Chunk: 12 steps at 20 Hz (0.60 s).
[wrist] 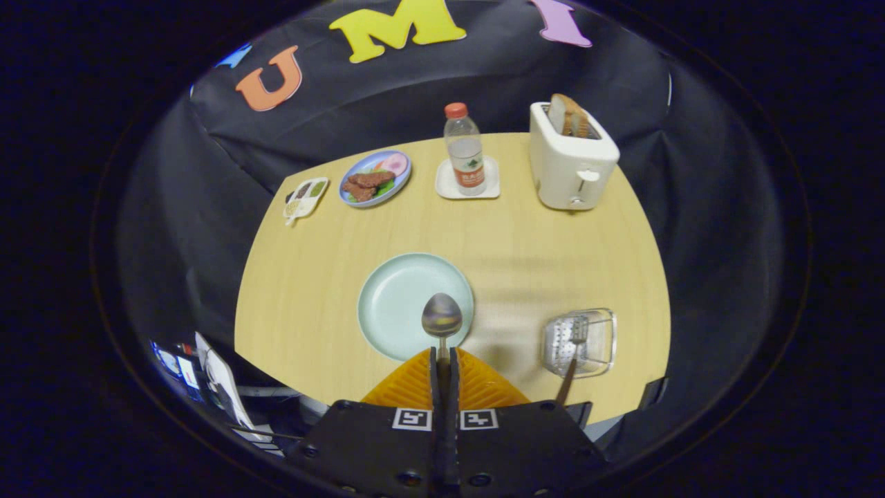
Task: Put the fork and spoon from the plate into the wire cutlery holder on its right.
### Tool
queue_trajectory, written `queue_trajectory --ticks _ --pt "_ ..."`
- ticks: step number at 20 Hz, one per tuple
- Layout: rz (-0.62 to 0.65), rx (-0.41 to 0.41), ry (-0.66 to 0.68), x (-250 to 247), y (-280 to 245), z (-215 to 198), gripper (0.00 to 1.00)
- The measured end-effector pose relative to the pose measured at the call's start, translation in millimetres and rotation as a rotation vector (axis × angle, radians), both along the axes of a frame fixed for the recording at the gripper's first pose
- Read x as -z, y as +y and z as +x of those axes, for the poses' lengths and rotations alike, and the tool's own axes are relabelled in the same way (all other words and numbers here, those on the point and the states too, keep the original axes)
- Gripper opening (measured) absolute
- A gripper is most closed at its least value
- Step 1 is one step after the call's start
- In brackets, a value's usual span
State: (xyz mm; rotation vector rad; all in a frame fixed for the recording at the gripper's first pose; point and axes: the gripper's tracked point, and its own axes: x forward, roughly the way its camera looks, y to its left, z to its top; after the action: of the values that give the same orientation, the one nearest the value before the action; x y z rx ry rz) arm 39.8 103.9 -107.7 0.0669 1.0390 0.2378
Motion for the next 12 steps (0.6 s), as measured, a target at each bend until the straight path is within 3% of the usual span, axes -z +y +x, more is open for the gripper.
queue_trajectory --ticks 7,12 --pt "-0.041 0.148 0.024 -15 -123 -22 0.00" --pt "-0.017 0.202 0.130 20 -145 -30 0.00"
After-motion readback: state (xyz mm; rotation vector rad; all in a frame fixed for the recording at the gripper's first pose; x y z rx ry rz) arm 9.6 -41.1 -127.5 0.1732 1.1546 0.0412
